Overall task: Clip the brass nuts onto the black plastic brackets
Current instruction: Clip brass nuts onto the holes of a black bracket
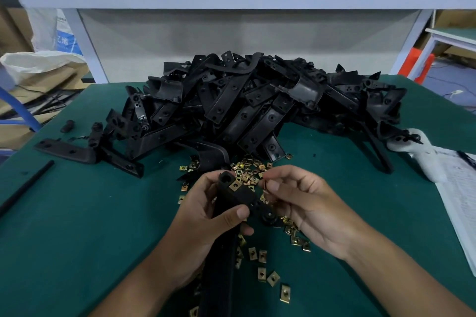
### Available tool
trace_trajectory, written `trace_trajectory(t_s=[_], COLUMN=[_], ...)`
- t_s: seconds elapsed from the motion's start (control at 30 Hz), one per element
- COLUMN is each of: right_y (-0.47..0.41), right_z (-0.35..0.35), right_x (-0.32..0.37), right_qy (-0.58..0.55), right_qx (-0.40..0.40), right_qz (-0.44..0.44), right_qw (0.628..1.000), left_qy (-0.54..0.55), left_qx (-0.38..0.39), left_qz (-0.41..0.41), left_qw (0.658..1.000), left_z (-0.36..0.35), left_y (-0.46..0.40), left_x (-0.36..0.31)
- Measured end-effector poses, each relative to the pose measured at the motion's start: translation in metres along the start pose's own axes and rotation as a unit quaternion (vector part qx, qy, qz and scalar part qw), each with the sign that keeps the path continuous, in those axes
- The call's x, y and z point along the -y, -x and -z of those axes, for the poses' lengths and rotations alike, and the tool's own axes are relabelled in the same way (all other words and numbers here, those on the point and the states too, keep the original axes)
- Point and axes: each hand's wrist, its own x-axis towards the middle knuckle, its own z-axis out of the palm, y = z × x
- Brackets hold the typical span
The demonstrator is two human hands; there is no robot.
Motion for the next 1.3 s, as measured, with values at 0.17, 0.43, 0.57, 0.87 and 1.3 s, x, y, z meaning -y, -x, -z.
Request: trace_trajectory(t_s=[0.17, 0.43, 0.57, 0.87, 1.3], right_y=[0.002, 0.003, 0.003, 0.004, 0.012], right_z=[-0.001, -0.001, -0.002, 0.002, -0.011], right_x=[0.000, -0.002, -0.004, -0.005, -0.015], right_qy=[0.015, 0.032, 0.036, 0.055, 0.207], right_qx=[0.002, 0.001, 0.007, 0.040, -0.030], right_qz=[-0.005, -0.013, -0.014, -0.002, 0.116], right_qw=[1.000, 0.999, 0.999, 0.998, 0.971], left_qy=[-0.032, -0.047, -0.038, -0.034, -0.070], left_qx=[-0.029, -0.022, -0.024, -0.053, -0.100], left_qz=[-0.026, -0.042, -0.040, -0.055, -0.118], left_qw=[0.999, 0.998, 0.998, 0.996, 0.985], left_z=[0.000, 0.002, 0.000, -0.003, -0.008], left_y=[-0.001, -0.001, -0.001, -0.001, 0.003], left_x=[0.004, 0.006, 0.005, 0.005, 0.011])
